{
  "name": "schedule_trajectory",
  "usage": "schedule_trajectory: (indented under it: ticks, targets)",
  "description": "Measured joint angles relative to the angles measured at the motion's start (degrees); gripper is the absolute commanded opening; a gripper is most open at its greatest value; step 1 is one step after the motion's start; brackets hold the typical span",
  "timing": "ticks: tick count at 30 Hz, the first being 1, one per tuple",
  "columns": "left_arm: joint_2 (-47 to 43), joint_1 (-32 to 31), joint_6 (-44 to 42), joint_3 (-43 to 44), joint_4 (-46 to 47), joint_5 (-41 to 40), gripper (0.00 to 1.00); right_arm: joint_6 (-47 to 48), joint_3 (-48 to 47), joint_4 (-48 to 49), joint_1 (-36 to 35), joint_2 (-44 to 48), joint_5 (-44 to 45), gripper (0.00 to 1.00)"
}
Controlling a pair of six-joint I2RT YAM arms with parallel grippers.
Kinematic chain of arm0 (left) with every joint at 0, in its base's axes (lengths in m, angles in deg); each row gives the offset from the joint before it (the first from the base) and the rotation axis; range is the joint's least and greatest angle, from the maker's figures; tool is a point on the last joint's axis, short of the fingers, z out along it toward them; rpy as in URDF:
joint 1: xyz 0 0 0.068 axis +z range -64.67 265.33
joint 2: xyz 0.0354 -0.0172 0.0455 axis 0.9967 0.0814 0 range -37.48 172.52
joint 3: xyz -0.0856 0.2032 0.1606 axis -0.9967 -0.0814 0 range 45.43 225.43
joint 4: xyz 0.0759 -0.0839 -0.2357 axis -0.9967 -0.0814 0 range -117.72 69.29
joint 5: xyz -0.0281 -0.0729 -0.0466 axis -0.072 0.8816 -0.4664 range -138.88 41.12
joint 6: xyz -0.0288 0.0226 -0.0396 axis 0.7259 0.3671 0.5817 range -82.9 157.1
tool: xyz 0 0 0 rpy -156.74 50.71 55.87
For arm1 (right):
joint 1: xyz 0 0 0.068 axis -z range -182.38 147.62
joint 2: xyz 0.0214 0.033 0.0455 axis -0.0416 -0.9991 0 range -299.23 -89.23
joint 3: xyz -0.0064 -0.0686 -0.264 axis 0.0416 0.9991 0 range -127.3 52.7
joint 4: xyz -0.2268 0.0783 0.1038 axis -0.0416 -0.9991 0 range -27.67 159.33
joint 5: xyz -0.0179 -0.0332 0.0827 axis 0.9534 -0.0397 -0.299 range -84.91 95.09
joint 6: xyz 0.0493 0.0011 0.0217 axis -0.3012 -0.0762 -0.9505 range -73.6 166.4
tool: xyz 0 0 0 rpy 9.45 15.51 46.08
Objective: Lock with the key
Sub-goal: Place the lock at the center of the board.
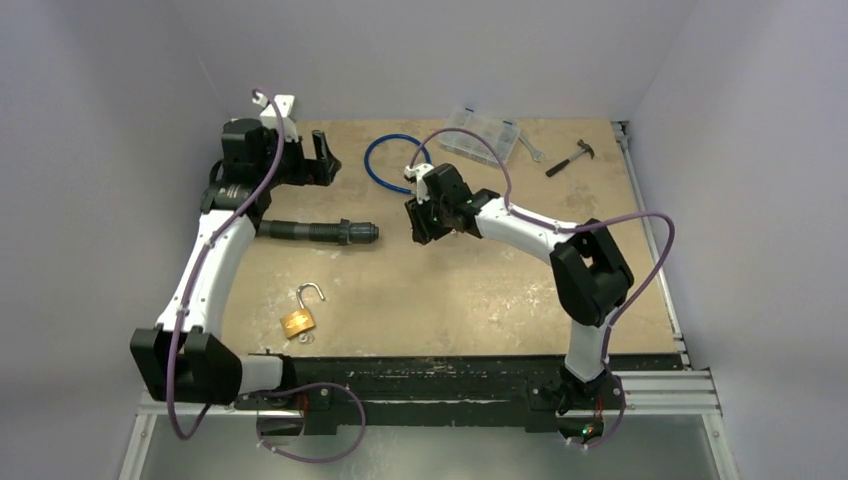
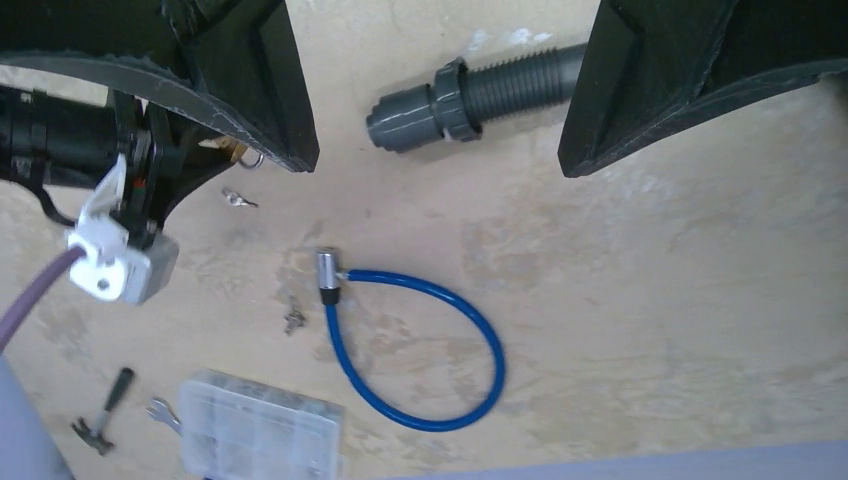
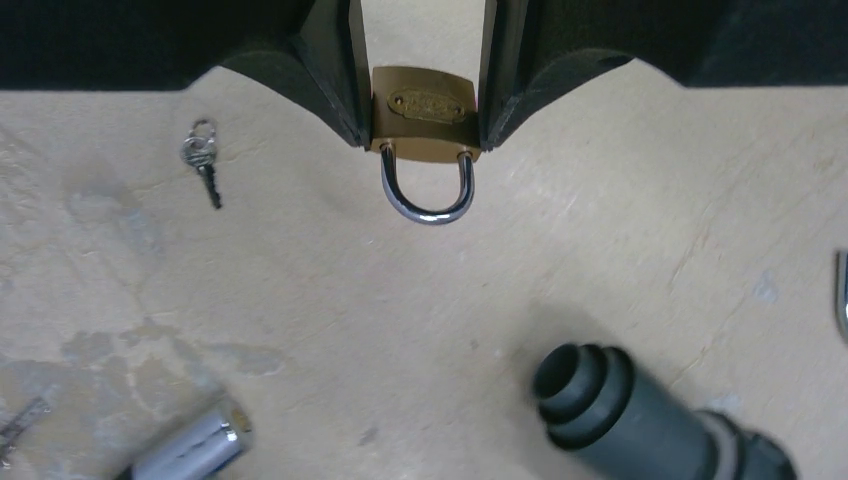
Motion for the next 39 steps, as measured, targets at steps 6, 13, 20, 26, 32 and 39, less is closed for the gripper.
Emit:
schedule_trajectory:
  ticks: [6,13,20,26,32,39]
  targets:
    - [-9.01,0.04,-0.07,-5.33,3.04,-7.61,1.0,-5.42,-7.76,-0.96,2.51,-7.43,0.85,0.29]
    - [-6.93,0.04,-1.2,-4.17,-0.24,-8.68,1.0,-10.16,-10.73,-3.15,2.75,-13.14,2.93,0.29]
    - [-6.14,0.04,-4.17,-4.17,-3.85,-7.34,1.0,-12.68,-13.25,-4.39,3.54,-15.67,4.09,0.45]
    - [-1.75,0.04,-8.24,-3.39,-8.9,-7.76,1.0,-14.91,-13.25,-4.52,3.8,-15.74,3.96,0.65]
    - [0.66,0.04,-14.34,-2.67,-15.37,-7.61,1.0,-16.28,-11.72,-4.24,3.93,-14.64,3.32,0.78]
    - [0.63,0.13,-30.69,-2.25,-26.99,-5.86,1.0,-13.97,-6.58,-1.86,4.76,-4.85,-1.53,0.98]
